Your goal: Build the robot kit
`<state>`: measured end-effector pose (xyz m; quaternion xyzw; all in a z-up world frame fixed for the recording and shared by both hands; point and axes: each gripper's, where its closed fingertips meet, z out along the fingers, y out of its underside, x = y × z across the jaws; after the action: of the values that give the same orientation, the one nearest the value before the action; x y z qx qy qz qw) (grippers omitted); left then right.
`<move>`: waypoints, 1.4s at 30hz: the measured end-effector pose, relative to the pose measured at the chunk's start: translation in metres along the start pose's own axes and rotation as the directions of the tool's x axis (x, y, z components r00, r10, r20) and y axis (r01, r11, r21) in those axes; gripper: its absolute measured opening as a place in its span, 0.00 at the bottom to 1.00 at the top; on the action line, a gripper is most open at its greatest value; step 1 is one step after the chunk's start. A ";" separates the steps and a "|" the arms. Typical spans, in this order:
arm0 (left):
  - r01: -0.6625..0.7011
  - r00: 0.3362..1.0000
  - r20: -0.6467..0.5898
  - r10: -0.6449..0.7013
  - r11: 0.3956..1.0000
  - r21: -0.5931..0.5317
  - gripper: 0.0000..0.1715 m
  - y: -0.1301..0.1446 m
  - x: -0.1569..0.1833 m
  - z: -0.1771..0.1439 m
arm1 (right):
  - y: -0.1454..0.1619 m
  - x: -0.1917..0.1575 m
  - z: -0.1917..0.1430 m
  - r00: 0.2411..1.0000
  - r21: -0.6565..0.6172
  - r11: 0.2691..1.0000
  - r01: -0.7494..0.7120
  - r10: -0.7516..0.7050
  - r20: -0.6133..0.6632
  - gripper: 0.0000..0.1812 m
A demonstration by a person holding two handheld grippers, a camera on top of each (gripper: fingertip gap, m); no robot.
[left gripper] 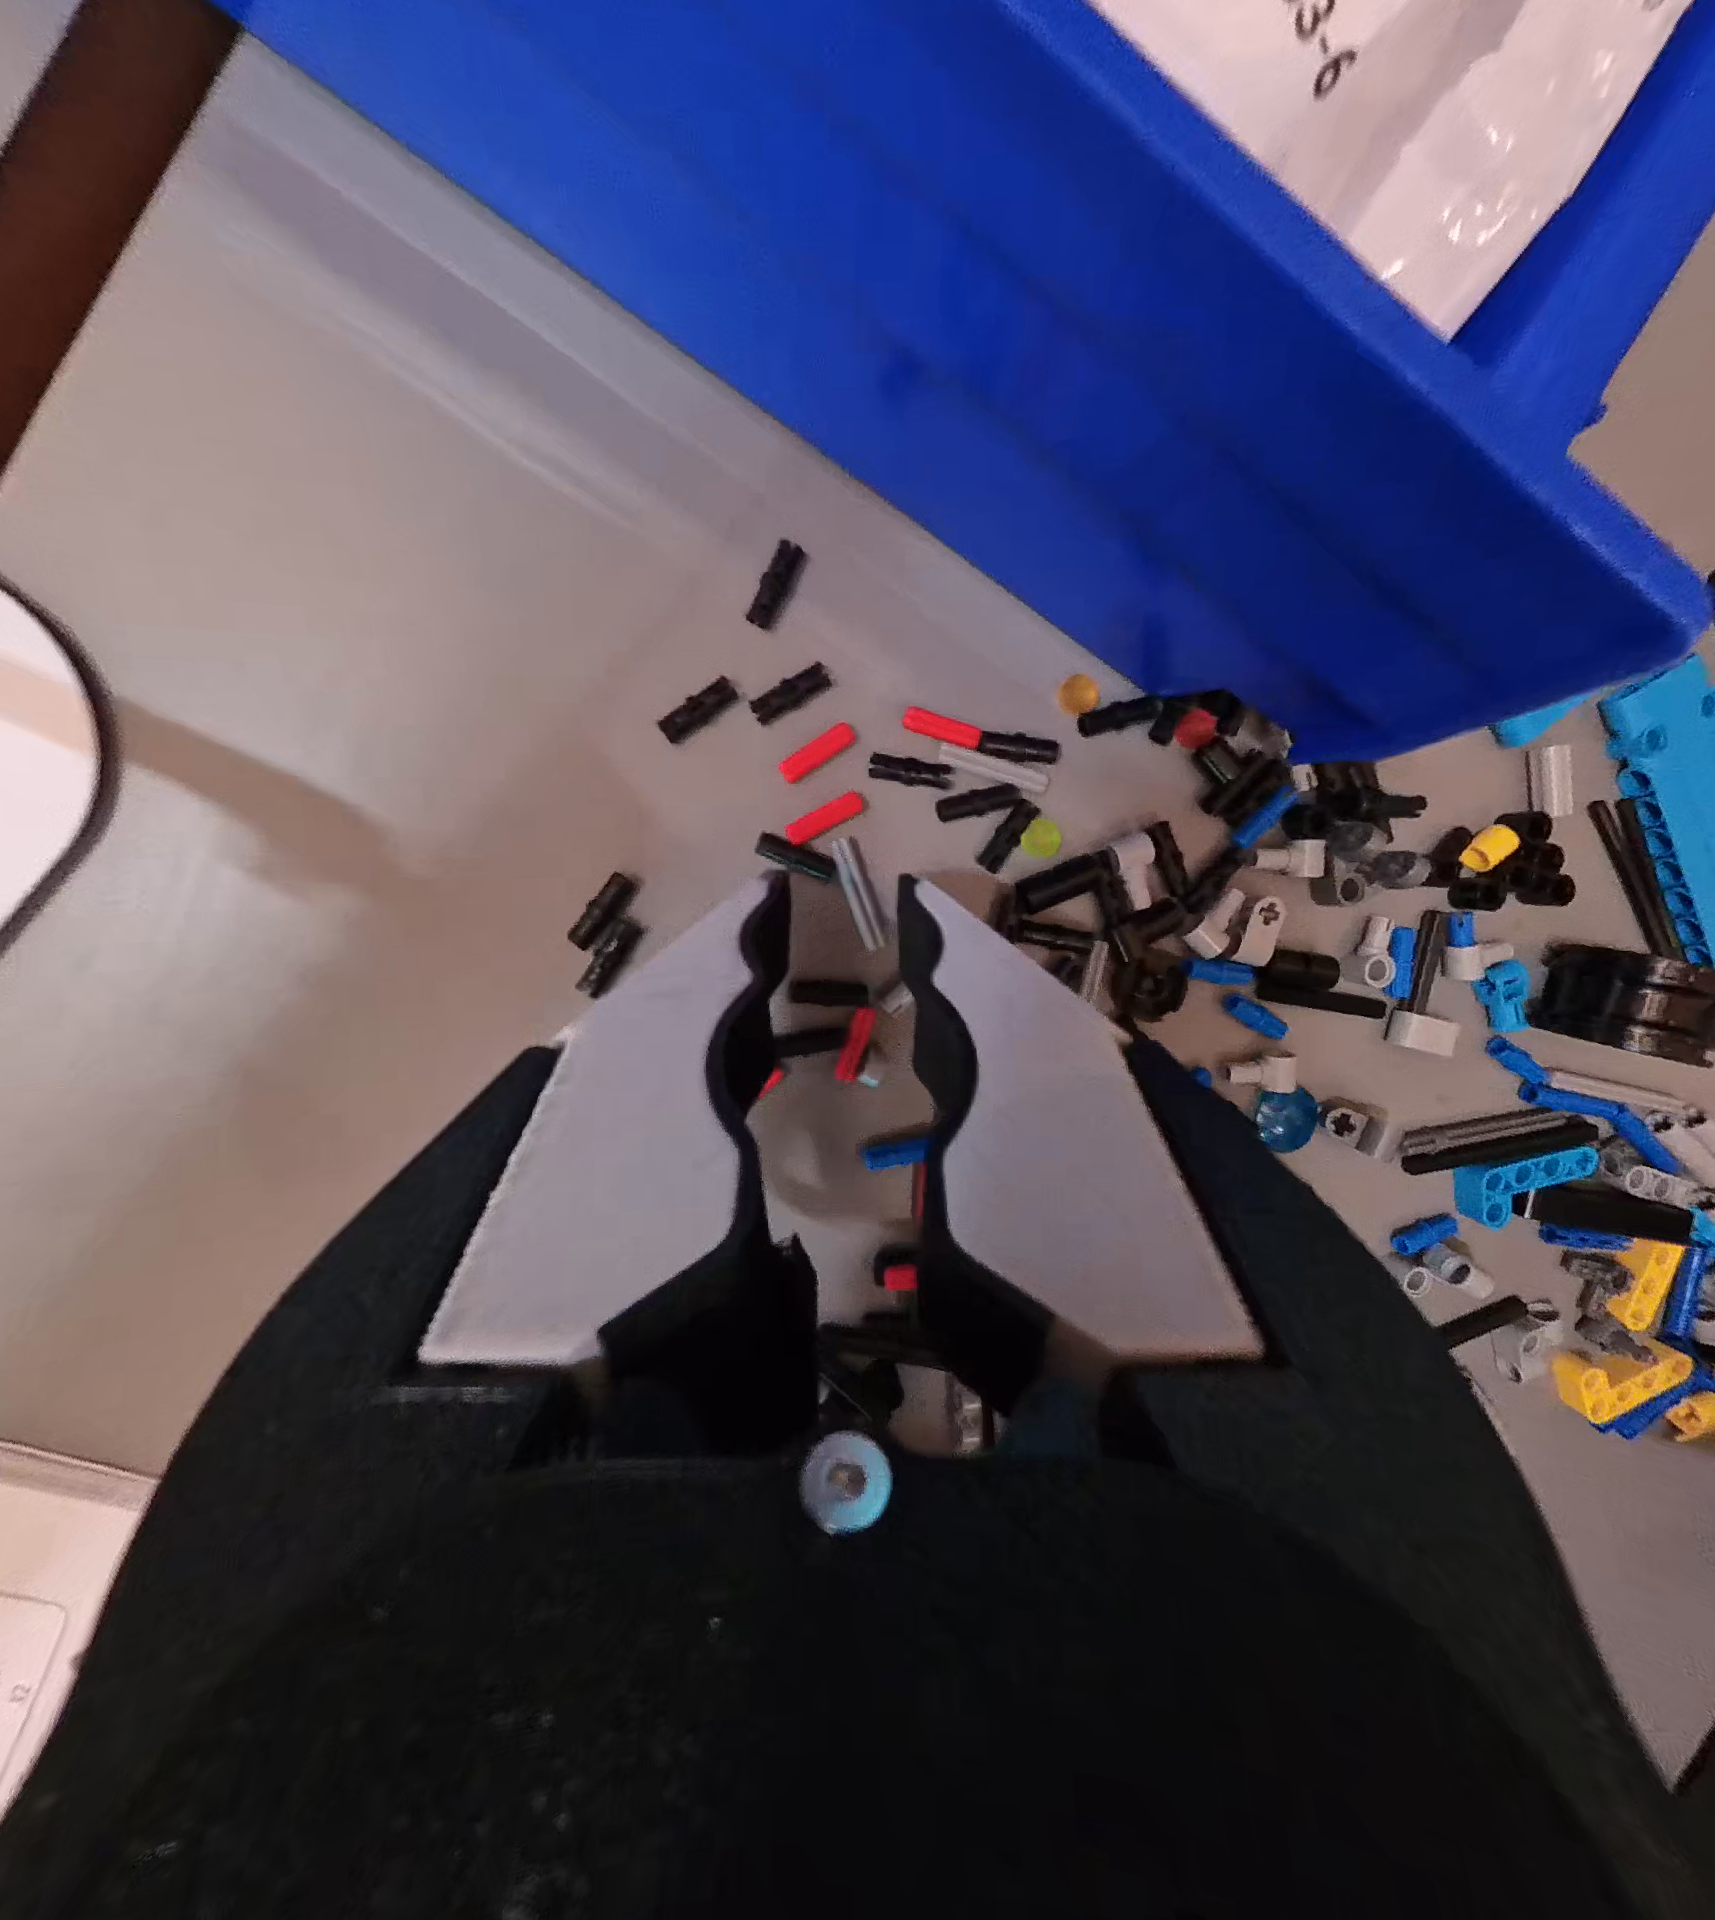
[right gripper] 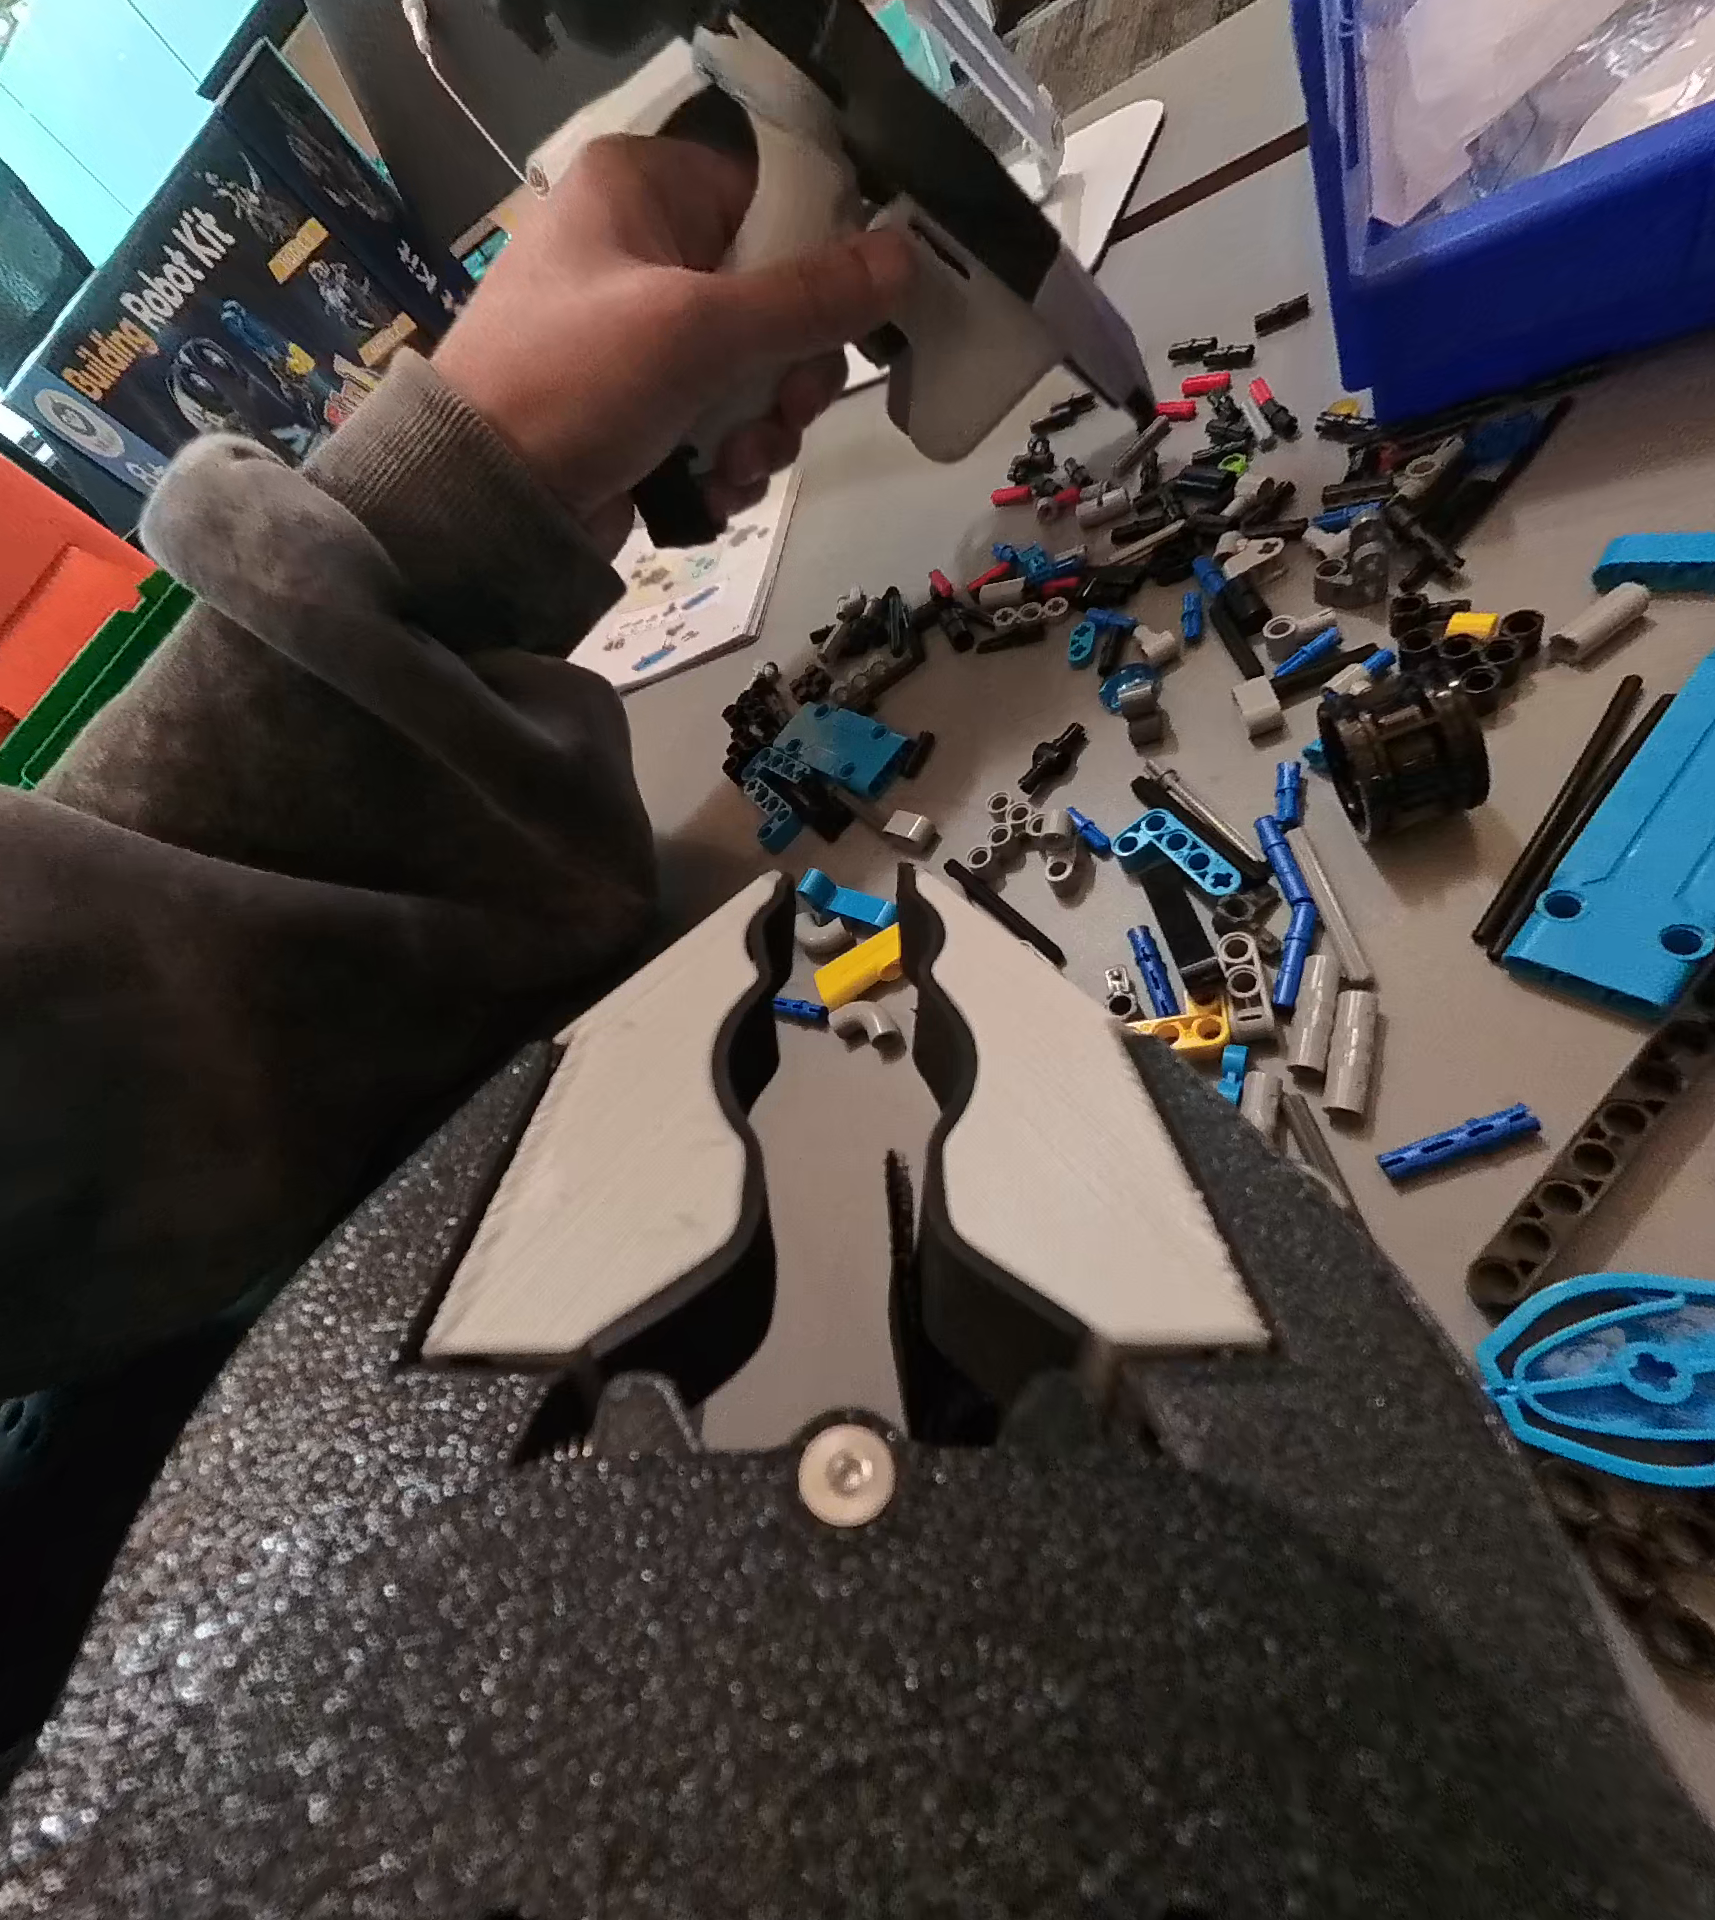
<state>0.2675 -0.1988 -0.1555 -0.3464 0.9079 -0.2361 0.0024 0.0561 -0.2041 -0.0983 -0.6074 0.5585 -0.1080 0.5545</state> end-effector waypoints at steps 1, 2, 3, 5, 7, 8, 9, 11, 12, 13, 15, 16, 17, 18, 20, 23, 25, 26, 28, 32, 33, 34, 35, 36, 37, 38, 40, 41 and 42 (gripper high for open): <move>-0.003 1.000 0.018 0.004 1.000 -0.020 0.12 0.003 -0.001 0.002 | 0.000 0.000 0.000 1.000 0.000 1.000 -0.001 0.001 0.000 0.11; -0.008 0.999 0.041 0.010 0.999 -0.035 0.12 0.006 -0.003 0.004 | 0.000 0.000 0.000 1.000 0.000 1.000 0.000 0.000 0.000 0.11; -0.013 0.998 0.058 0.015 0.999 -0.032 0.11 0.006 -0.003 0.004 | 0.000 0.000 0.000 1.000 0.000 1.000 0.000 0.000 0.000 0.11; -0.010 0.997 0.081 0.012 0.999 -0.032 0.11 0.006 -0.004 0.005 | 0.000 0.000 0.000 1.000 -0.001 1.000 0.000 0.000 0.001 0.11; -0.020 0.992 0.125 0.025 0.999 -0.040 0.06 0.006 -0.008 0.005 | 0.000 0.000 0.000 1.000 -0.002 1.000 0.000 0.000 0.000 0.11; -0.038 0.990 0.130 0.044 0.998 -0.047 0.05 0.006 -0.008 0.005 | 0.000 0.000 0.000 1.000 -0.003 1.000 0.001 -0.001 0.000 0.11; -0.065 0.989 0.130 0.072 0.996 -0.057 0.02 0.007 -0.007 0.005 | 0.000 0.000 0.000 1.000 -0.003 1.000 0.002 -0.002 0.000 0.11; -0.134 0.979 0.144 0.144 0.988 -0.076 0.02 0.009 -0.006 0.005 | 0.000 0.000 0.000 1.000 -0.002 1.000 0.001 -0.001 0.001 0.11; -0.172 0.971 0.150 0.184 0.981 -0.087 0.02 0.009 -0.005 0.004 | 0.000 0.000 0.000 1.000 -0.002 1.000 -0.001 0.001 0.001 0.11; -0.208 0.962 0.156 0.222 0.973 -0.102 0.02 0.011 -0.006 0.002 | 0.000 0.000 0.000 1.000 -0.002 1.000 -0.003 0.003 0.002 0.11; -0.267 0.947 0.152 0.283 0.957 -0.115 0.02 0.015 -0.006 -0.009 | 0.000 0.000 0.000 1.000 -0.001 1.000 -0.004 0.004 0.004 0.11; -0.294 0.940 0.147 0.307 0.950 -0.108 0.02 0.017 -0.007 -0.019 | 0.000 0.000 0.000 1.000 -0.002 1.000 -0.004 0.004 0.003 0.11; -0.320 0.932 0.145 0.333 0.942 -0.103 0.02 0.021 -0.008 -0.033 | 0.001 0.000 0.001 1.000 -0.004 1.000 -0.003 0.003 0.003 0.11; -0.347 0.920 0.157 0.360 0.932 -0.102 0.02 0.027 -0.014 -0.050 | 0.001 0.000 0.001 1.000 -0.006 1.000 -0.001 0.001 0.003 0.11; -0.382 0.887 0.236 0.396 0.918 -0.104 0.02 0.045 -0.037 -0.093 | 0.001 -0.001 0.001 1.000 -0.007 1.000 0.003 -0.003 0.003 0.11; -0.339 0.902 0.224 0.369 0.927 -0.160 0.02 0.100 -0.068 -0.148 | 0.002 -0.001 0.001 1.000 -0.013 1.000 0.000 0.000 0.003 0.11; -0.276 0.929 0.198 0.314 0.941 -0.195 0.02 0.141 -0.087 -0.174 | 0.002 0.000 0.002 1.000 -0.017 1.000 -0.006 0.006 0.002 0.11; -0.250 0.941 0.179 0.288 0.946 -0.204 0.02 0.160 -0.094 -0.182 | 0.002 0.001 0.002 1.000 -0.017 1.000 -0.006 0.006 -0.001 0.11; -0.206 0.947 0.194 0.254 0.949 -0.238 0.02 0.193 -0.114 -0.194 | 0.002 0.001 0.001 1.000 -0.015 1.000 -0.005 0.005 -0.006 0.11; -0.131 0.945 0.242 0.218 0.935 -0.329 0.02 0.245 -0.146 -0.203 | 0.000 0.002 -0.001 1.000 0.000 1.000 0.000 0.000 -0.022 0.11; -0.117 0.954 0.225 0.200 0.934 -0.337 0.02 0.253 -0.147 -0.202 | 0.000 0.003 -0.001 1.000 -0.001 1.000 0.000 0.000 -0.025 0.11; -0.103 0.964 0.196 0.179 0.933 -0.345 0.02 0.260 -0.144 -0.199 | 0.000 0.003 -0.001 1.000 -0.003 1.000 -0.001 0.001 -0.029 0.11; -0.097 0.970 0.173 0.169 0.928 -0.361 0.02 0.268 -0.143 -0.196 | 0.001 0.004 0.000 0.999 -0.007 1.000 -0.001 0.001 -0.033 0.11; -0.098 0.970 0.171 0.175 0.918 -0.385 0.02 0.275 -0.145 -0.194 | 0.002 0.004 0.000 0.999 -0.011 1.000 0.000 0.000 -0.037 0.11; -0.094 0.965 0.186 0.187 0.903 -0.420 0.02 0.284 -0.150 -0.193 | 0.002 0.005 0.001 0.999 -0.017 1.000 0.002 -0.002 -0.041 0.11; -0.078 0.961 0.203 0.190 0.885 -0.459 0.02 0.294 -0.155 -0.194 | 0.003 0.005 0.001 0.999 -0.022 1.000 0.004 -0.005 -0.046 0.11; -0.044 0.957 0.224 0.185 0.855 -0.516 0.02 0.312 -0.163 -0.199 | 0.004 0.005 0.002 0.998 -0.027 1.000 0.009 -0.010 -0.054 0.11; -0.033 0.957 0.227 0.181 0.845 -0.533 0.02 0.319 -0.165 -0.202 | 0.004 0.006 0.002 0.998 -0.028 1.000 0.009 -0.011 -0.056 0.11; -0.022 0.958 0.228 0.176 0.834 -0.551 0.02 0.325 -0.166 -0.206 | 0.004 0.006 0.002 0.998 -0.029 1.000 0.008 -0.010 -0.057 0.11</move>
<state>0.1553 0.2043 -0.1392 -0.3136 0.9453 0.0803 0.0399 0.0572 -0.2068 -0.1051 -0.6146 0.5727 -0.1197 0.5291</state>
